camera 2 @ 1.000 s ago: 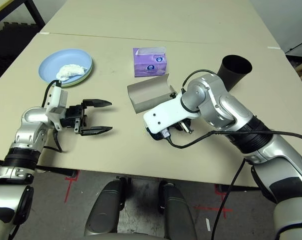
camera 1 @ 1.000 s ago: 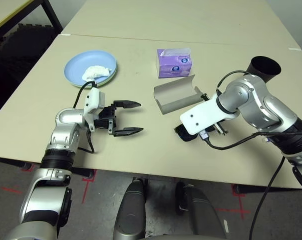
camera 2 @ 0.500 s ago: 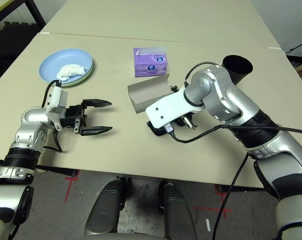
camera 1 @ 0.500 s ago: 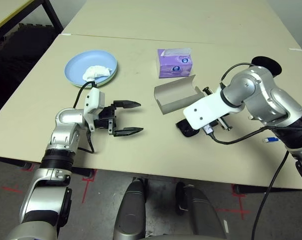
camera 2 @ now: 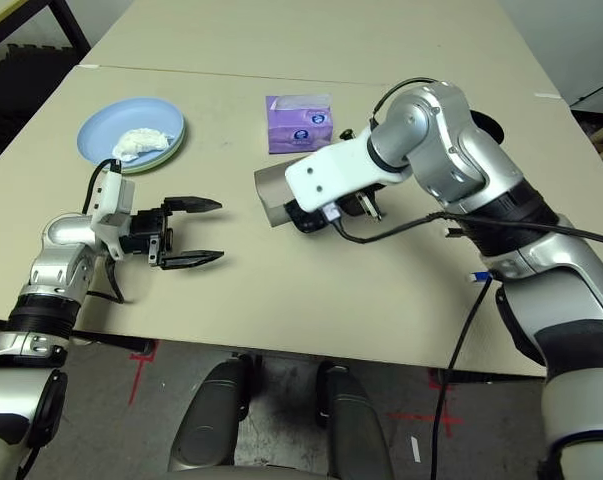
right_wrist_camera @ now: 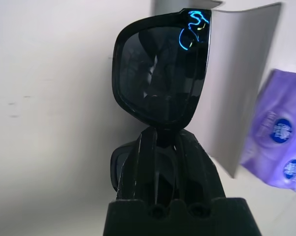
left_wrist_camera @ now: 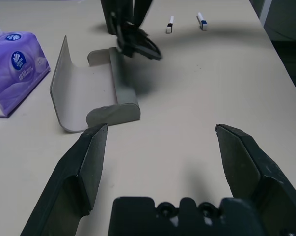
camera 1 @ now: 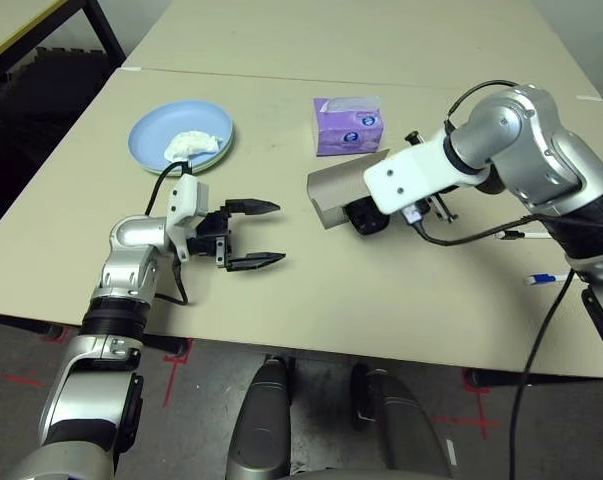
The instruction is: Organize and tidy the items on the table.
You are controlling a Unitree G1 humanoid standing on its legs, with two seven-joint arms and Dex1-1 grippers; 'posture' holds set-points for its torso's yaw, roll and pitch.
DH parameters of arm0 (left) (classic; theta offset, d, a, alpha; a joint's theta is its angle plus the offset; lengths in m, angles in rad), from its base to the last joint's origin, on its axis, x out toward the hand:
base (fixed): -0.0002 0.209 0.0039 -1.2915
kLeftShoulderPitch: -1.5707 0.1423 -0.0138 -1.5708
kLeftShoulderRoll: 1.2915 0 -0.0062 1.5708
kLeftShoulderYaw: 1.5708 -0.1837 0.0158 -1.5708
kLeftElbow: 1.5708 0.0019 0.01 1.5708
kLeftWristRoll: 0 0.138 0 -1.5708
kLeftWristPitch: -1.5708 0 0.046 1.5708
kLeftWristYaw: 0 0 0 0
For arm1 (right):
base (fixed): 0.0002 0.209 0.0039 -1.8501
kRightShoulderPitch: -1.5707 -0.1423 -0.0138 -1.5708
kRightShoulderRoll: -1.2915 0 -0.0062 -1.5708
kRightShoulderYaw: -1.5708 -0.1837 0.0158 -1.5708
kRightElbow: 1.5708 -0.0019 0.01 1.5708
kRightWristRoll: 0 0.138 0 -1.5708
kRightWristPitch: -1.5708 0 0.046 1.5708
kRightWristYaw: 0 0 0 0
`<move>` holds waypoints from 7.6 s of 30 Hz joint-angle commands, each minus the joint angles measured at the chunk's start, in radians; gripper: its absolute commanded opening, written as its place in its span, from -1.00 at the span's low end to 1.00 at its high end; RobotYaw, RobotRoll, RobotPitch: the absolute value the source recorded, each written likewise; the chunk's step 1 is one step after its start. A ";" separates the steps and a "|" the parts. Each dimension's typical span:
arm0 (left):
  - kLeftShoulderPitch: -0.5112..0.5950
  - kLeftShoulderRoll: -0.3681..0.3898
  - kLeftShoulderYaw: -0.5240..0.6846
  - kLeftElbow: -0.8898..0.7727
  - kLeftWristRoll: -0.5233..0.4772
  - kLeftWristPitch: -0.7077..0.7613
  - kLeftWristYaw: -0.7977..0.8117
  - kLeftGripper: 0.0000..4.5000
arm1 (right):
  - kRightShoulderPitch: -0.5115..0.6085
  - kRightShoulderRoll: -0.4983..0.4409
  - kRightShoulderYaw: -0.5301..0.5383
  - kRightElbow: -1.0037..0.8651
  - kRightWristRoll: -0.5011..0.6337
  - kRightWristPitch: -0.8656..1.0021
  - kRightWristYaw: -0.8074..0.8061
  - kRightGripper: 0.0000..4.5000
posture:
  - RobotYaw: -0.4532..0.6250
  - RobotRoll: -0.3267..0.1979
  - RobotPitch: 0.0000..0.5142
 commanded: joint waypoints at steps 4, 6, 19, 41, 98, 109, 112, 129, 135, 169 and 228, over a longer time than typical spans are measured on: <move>0.014 0.013 0.000 -0.029 0.006 0.000 0.019 1.00 | -0.086 0.094 0.034 0.193 -0.055 -0.075 -0.102 -0.80 | 0.34 0.25 -0.29; 0.024 0.018 0.001 -0.041 0.003 0.005 0.023 1.00 | -0.101 0.112 0.038 0.235 -0.066 -0.097 -0.123 -0.80 | 0.35 0.25 -0.29; 0.061 0.034 0.002 -0.101 -0.008 0.034 0.050 1.00 | -0.143 0.189 0.050 0.401 -0.124 -0.200 -0.229 -0.80 | 0.39 0.25 -0.26; 0.086 0.043 0.005 -0.143 -0.015 0.063 0.062 1.00 | -0.046 0.171 0.048 0.331 -0.122 -0.208 -0.185 -0.80 | 0.40 0.25 -0.22; -0.059 0.028 -0.012 0.055 0.019 0.003 0.021 1.00 | 0.598 0.211 -0.587 -0.320 0.630 0.559 -0.386 1.00 | 0.17 0.25 -0.33; -0.098 0.014 -0.005 0.121 0.032 -0.030 0.039 1.00 | 0.767 0.302 -0.704 -0.243 0.716 0.200 -0.576 1.00 | 0.12 0.25 -0.28; -0.112 0.004 -0.003 0.154 0.042 -0.063 0.048 1.00 | 0.772 0.280 -0.708 -0.188 0.725 0.121 -0.559 1.00 | 0.10 0.25 -0.27; -0.177 -0.019 0.012 0.278 0.066 -0.139 0.080 1.00 | 0.814 0.145 -0.674 -0.031 0.742 -0.104 -0.416 1.00 | 0.06 0.25 -0.24; -0.224 -0.029 -0.004 0.368 0.135 -0.196 0.155 1.00 | 0.839 0.141 -0.681 -0.069 0.753 -0.104 -0.439 1.00 | 0.03 0.25 -0.23; -0.406 -0.115 0.000 0.624 0.272 -0.207 0.384 -0.98 | 0.918 0.122 -0.673 -0.190 0.788 -0.066 -0.473 1.00 | -0.06 0.25 -0.23; -0.257 -0.152 0.025 0.264 0.100 -0.018 0.040 -0.91 | 0.904 0.118 -0.645 -0.205 0.797 -0.045 -0.507 1.00 | -0.03 0.25 -0.27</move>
